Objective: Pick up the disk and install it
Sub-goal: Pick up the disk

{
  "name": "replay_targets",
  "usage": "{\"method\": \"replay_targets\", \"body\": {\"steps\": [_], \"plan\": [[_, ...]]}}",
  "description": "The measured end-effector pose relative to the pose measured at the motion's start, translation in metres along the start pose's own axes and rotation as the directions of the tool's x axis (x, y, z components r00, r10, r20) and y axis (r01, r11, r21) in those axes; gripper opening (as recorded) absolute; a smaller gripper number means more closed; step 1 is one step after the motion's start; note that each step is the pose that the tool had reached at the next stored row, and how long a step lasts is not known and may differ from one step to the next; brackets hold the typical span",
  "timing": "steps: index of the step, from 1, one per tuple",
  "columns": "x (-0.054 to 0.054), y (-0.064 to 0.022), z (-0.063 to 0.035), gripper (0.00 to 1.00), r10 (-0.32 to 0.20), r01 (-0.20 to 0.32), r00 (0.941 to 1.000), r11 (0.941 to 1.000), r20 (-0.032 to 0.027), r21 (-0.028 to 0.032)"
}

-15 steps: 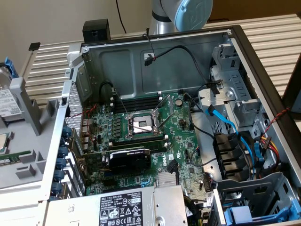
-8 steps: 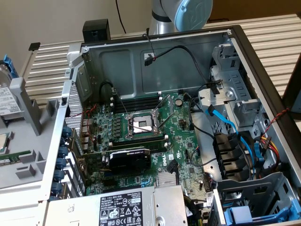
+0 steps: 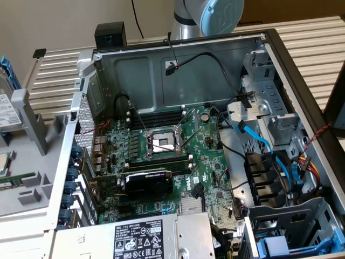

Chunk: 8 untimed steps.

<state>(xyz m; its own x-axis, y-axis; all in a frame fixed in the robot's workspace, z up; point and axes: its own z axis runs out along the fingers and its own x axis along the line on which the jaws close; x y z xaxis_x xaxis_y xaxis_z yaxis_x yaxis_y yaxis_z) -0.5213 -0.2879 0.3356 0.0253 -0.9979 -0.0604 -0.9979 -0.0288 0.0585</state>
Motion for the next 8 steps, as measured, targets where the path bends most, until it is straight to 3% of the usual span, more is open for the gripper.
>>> {"method": "replay_targets", "body": {"steps": [8], "plan": [[-0.001,0.0009,-0.0161,0.37,0.000,0.000,1.0000,1.0000,-0.0011,0.0001]]}}
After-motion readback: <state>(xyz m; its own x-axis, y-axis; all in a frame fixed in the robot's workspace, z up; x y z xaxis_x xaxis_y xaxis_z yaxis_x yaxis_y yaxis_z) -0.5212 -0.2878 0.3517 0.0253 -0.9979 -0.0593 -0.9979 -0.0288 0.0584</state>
